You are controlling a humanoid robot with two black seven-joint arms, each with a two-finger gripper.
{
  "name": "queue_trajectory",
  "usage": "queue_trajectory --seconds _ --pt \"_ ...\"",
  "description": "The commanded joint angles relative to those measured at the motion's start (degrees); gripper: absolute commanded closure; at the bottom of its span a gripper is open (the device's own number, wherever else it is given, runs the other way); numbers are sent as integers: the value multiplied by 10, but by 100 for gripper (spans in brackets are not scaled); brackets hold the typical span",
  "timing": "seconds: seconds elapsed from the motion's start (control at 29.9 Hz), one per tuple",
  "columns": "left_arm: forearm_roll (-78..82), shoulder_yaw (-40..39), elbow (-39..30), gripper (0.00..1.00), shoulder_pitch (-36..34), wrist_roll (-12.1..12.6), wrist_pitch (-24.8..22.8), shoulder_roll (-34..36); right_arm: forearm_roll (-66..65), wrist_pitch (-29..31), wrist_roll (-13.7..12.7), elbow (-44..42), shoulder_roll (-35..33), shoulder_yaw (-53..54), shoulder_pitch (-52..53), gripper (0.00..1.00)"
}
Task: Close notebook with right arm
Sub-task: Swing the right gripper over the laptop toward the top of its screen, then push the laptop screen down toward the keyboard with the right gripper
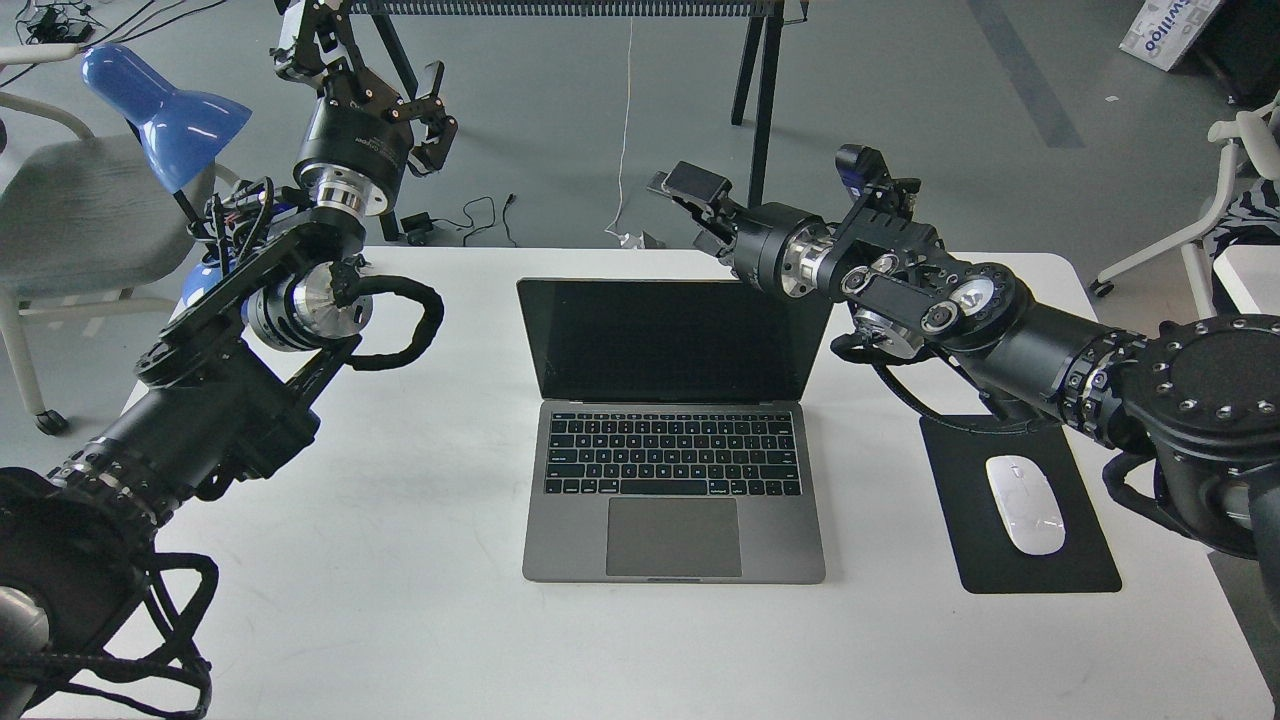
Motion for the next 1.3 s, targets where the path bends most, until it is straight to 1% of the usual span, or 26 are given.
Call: queue_trajectory --seconds 0.0,0.37,0.54,0.8,1.04,1.27 --pt "0 0 0 0 0 0 0 0 -2 1 0 37 -25 -5 2 0" --pt "0 -1 1 0 0 0 0 0 -21 1 1 144 -101 -5 22 0" --pt "0 -2 1 0 0 0 1 -1 -33 1 1 189 -124 -6 22 0" --pt "0 -3 1 0 0 0 1 0 -55 0 0 230 -127 -6 6 0" --pt "0 -3 1 0 0 0 1 0 -59 -6 0 287 -128 -8 4 0" --pt "0 -3 1 0 0 0 1 -1 -94 -17 0 353 -139 -22 -5 0"
